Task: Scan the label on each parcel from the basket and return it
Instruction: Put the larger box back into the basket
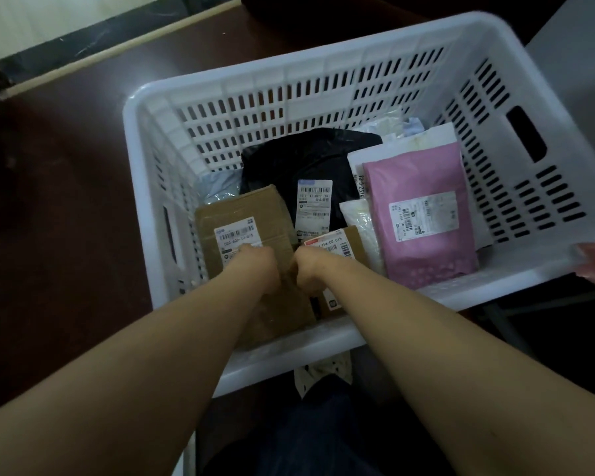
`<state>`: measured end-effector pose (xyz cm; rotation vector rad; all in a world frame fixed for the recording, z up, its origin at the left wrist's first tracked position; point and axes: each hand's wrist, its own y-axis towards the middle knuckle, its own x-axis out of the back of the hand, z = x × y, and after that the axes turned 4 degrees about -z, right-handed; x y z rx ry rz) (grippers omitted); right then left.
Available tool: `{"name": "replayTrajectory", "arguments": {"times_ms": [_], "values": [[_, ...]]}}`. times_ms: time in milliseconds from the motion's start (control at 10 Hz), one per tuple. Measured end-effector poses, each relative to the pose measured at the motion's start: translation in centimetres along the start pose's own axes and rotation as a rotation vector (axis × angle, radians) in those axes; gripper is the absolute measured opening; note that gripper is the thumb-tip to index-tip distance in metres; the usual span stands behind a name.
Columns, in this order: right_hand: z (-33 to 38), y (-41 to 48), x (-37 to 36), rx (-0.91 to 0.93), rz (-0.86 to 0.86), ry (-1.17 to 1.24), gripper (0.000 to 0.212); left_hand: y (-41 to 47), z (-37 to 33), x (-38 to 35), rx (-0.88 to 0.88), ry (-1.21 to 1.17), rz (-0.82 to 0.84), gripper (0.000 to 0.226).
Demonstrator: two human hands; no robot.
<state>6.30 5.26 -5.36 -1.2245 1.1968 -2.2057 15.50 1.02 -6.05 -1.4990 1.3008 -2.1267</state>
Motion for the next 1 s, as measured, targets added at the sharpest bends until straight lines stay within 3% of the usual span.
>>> {"name": "replayTrajectory", "arguments": {"times_ms": [100,200,300,400,500,600,700,800,900,1000], "values": [[-2.2,0.0,1.1,-0.126,-0.395,0.201,0.026,0.0,-0.7,1.2,0.022,-0.262,-0.202,0.027],[-5.1,0.5,1.9,-0.305,-0.566,0.307,0.029,0.3,-2.1,1.7,-0.070,-0.316,-0.289,0.039],[-6.4,0.1,2.0,-0.331,-0.186,0.251,0.011,0.5,-3.4,1.3,-0.208,-0.247,-0.249,0.061],[-6.3,-0.9,2.0,-0.234,0.005,0.126,0.029,1.4,-4.3,0.7,-0.292,-0.088,-0.234,0.063],[-7.1,-0.6,2.0,-0.204,-0.009,0.168,0.014,1.9,-5.1,0.5,-0.243,-0.089,-0.166,0.047],[-8.6,0.6,2.6,-0.314,-0.270,0.288,0.024,1.9,-6.1,1.6,-0.215,-0.064,-0.280,0.040],[-11.3,1.8,3.9,-0.372,-0.627,0.268,0.049,2.5,-7.5,3.2,-0.258,-0.117,-0.325,0.044],[-13.7,3.2,4.2,-0.336,-0.463,0.231,0.065,2.7,-8.7,4.1,-0.295,-0.161,-0.286,0.050],[-14.9,3.9,3.5,-0.306,-0.186,0.135,0.075,2.8,-9.7,4.0,-0.325,-0.157,-0.239,0.050],[-14.6,2.5,4.3,-0.275,-0.340,0.159,0.054,1.9,-9.6,4.6,-0.326,-0.170,-0.269,0.049]]}}
